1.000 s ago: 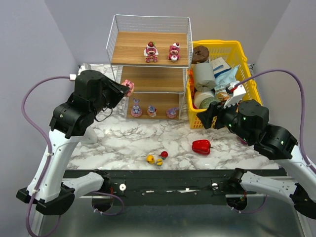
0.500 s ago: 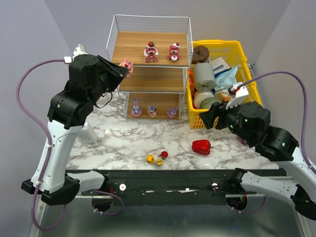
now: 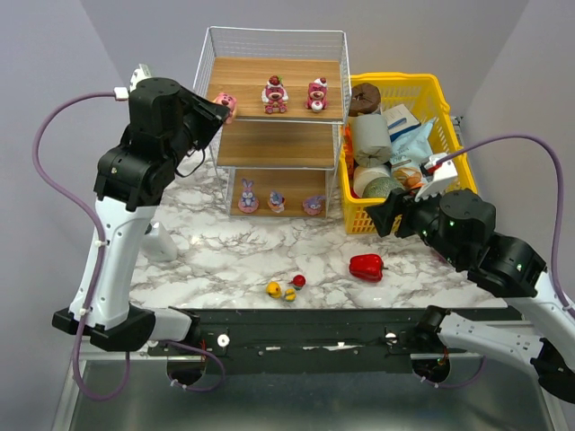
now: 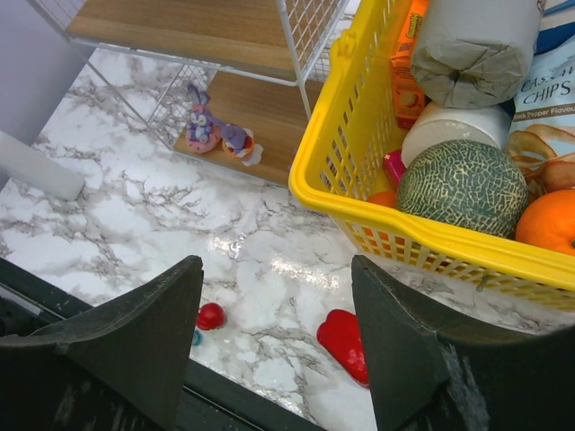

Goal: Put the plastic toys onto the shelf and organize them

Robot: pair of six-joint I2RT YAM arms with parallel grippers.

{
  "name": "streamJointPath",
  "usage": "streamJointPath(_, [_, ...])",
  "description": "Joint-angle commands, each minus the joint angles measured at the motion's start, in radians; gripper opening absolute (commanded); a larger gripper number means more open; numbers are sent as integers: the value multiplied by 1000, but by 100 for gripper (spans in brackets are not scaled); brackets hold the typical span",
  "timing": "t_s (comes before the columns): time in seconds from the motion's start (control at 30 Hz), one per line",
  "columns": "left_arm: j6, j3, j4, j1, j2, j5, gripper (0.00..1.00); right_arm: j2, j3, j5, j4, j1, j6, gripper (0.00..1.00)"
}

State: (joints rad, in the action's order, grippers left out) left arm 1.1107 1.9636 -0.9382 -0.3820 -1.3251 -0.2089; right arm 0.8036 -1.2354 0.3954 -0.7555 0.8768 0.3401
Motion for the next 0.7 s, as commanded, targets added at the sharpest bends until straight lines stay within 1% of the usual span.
streamJointPath(0.0, [12, 41, 13, 26, -29, 42, 17, -17, 14, 34, 4, -4, -6, 75])
streamJointPath(0.03, [11, 49, 9, 29, -36, 54, 21, -18, 16, 34, 4, -2, -6, 75])
streamJointPath(0.1, [8, 78, -11, 34, -51, 57, 23, -24, 22, 33, 5, -4, -4, 75])
streamJointPath(0.13, [5, 86, -17, 35, -54, 57, 27, -27, 24, 31, 5, -4, -1, 75])
streamJointPath(0.5, [0, 124, -42, 71, -89, 95, 40, -34, 51, 28, 13, -4, 11, 75])
streamJointPath(0.53, [1, 124, -42, 72, -89, 95, 44, -32, 53, 26, 15, -4, 13, 75])
streamJointPath(0.67, [1, 138, -48, 80, -98, 95, 50, -34, 54, 22, 19, -4, 16, 75])
